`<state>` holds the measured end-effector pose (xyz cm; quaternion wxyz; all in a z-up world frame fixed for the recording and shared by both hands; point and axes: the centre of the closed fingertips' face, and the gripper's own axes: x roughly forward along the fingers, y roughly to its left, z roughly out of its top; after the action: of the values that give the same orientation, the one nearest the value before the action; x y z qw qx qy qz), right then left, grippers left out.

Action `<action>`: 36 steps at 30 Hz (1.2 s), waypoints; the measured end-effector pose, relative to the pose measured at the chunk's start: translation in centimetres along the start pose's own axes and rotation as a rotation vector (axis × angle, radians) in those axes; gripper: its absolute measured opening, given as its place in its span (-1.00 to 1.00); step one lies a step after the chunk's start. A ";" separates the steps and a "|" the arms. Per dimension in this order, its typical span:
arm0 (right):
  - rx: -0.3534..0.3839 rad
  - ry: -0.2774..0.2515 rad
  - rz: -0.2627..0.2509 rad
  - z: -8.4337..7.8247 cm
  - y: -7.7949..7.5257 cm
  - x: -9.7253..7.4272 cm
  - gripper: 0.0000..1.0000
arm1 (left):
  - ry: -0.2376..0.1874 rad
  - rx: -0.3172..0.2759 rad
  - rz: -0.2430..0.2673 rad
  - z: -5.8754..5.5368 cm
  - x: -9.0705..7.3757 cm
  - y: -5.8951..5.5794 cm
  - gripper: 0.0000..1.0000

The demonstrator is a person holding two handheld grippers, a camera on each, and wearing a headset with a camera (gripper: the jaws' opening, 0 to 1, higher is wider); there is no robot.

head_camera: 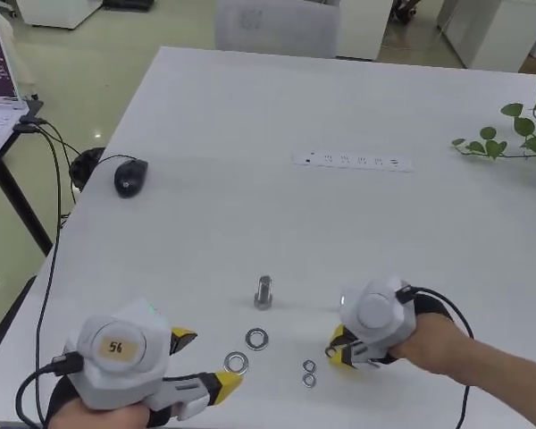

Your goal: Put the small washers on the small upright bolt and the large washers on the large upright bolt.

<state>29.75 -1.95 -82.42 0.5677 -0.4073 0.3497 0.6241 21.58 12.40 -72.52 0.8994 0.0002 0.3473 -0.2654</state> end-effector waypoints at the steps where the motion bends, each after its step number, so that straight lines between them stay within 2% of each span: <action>1: 0.001 0.002 -0.002 0.0 0.0 0.0 -0.69 | 0.001 0.001 0.000 0.0 0.0 0.0 0.04; 7: 0.027 -0.004 -0.023 0.0 0.0 -0.1 -0.72 | -0.001 -0.004 0.009 -0.2 -0.4 0.3 0.03; 11: 0.090 -0.030 -0.045 -0.1 -0.1 -0.1 -0.72 | -0.004 -0.011 0.021 -0.3 -0.7 0.5 0.03; 15: 0.116 -0.043 -0.055 -0.2 -0.1 -0.1 -0.72 | -0.003 -0.015 0.024 -0.5 -0.8 0.6 0.03; 24: 0.196 -0.071 -0.059 -0.4 0.0 -0.3 -0.72 | -0.007 -0.021 0.025 -0.6 -0.9 0.6 0.03; 36: 0.252 -0.099 -0.076 -1.1 -0.1 -1.1 -0.73 | -0.005 -0.021 0.022 -0.5 -0.8 0.6 0.02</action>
<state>29.96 -3.39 -81.90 0.6543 -0.3145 0.3813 0.5724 21.08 13.40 -72.57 0.9031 -0.0061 0.3478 -0.2518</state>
